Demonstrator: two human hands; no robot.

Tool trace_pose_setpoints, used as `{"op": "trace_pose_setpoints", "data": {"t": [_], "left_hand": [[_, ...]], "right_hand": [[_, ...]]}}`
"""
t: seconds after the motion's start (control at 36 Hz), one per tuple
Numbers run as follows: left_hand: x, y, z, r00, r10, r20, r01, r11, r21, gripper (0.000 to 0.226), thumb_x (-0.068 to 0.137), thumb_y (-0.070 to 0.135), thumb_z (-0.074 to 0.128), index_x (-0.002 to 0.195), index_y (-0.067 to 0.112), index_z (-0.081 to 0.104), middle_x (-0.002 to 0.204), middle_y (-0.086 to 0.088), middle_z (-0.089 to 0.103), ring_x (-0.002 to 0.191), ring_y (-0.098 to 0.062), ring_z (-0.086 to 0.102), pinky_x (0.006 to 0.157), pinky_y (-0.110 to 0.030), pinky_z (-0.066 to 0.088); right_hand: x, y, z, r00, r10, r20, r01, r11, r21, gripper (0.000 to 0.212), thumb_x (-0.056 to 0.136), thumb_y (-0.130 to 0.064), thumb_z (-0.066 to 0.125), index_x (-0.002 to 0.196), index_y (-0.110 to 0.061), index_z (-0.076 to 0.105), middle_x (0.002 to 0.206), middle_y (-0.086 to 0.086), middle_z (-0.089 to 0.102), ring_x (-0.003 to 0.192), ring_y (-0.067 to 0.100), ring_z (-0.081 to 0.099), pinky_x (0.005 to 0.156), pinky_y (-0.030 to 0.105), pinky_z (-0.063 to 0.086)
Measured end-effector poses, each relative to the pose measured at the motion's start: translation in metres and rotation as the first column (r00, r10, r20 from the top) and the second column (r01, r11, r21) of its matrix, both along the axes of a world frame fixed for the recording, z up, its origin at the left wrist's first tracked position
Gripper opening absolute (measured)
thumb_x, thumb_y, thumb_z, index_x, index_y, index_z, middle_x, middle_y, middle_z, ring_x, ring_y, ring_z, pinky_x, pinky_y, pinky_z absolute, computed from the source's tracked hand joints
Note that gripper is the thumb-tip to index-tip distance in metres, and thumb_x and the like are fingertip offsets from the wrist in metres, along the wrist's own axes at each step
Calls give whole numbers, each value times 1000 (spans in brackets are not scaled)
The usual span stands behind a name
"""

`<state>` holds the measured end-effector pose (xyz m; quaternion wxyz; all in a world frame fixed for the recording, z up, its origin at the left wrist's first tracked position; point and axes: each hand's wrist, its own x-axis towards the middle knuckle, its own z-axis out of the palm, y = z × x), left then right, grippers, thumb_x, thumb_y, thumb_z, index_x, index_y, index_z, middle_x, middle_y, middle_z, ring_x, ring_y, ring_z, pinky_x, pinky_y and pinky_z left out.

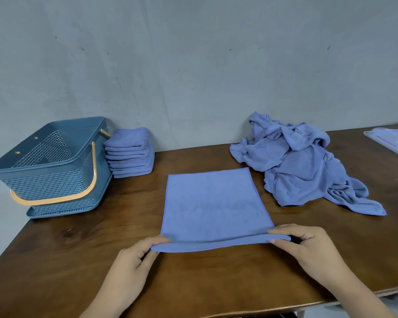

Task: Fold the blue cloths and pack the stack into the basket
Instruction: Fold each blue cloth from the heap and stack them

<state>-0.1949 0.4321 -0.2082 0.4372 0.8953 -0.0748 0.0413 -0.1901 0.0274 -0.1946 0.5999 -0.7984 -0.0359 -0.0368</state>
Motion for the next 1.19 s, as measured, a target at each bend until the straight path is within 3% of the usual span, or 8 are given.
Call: {"op": "trace_pose_setpoints", "data": {"t": [0.25,0.42,0.56,0.67,0.89,0.94,1.03,1.19], "left_hand": [[-3,0,10,996,-80,-46,77,995,-71,30,103,17,65,114,42,77,128,25,71,131,5,59,108,-15,43],[9,-1,15,1000,-23,-16,20,986,-165,29,102,40,55,106,18,72,86,-7,65,86,-35,60,75,-29,39],[43,-11,27,1000,16,-20,-22,916,-401,30,108,22,55,84,7,63,78,-6,54,76,-22,49,72,-38,32],[95,-20,31,992,73,-107,-119,846,-520,36,104,31,55,92,-2,60,90,-24,56,84,-27,51,79,-43,33],[201,-36,31,899,225,-375,-412,721,-557,32,96,43,65,117,21,75,118,-10,77,102,-23,75,96,-54,59],[206,-39,25,894,244,-376,-416,763,-495,42,97,45,65,129,18,65,127,-14,69,110,-16,66,104,-59,54],[192,-44,17,931,253,-262,-342,858,-384,27,103,31,65,129,39,64,127,19,65,119,1,59,101,-28,45],[194,-43,0,952,227,-205,-274,932,-238,28,103,13,60,103,36,78,103,27,73,99,16,61,82,-16,43]], "right_hand": [[-3,2,0,998,62,-3,-62,998,-20,33,82,2,84,91,-30,88,104,-8,81,107,5,73,93,11,51],[3,2,5,991,119,58,-120,993,-2,20,91,-15,72,103,-25,85,116,-1,79,117,13,71,102,24,53],[34,4,14,994,57,91,-64,995,73,19,99,-25,61,92,-14,75,86,12,66,85,36,62,83,34,47],[78,16,27,999,-11,38,5,987,162,21,101,-33,63,97,-21,79,94,4,73,91,16,69,84,26,50],[190,39,24,973,-215,-89,222,972,82,47,103,-40,64,73,-13,39,72,11,27,69,31,29,74,39,24],[199,43,15,972,-201,-119,205,979,19,23,104,-42,62,98,-20,63,82,6,52,77,29,53,89,52,55],[199,41,-2,982,-167,-93,162,985,-52,47,104,-29,62,141,-54,48,113,-13,65,82,-1,59,73,21,47],[202,38,-17,992,-114,-52,97,960,-263,29,102,-22,60,110,-49,65,101,-36,65,95,-10,61,77,14,47]]}}
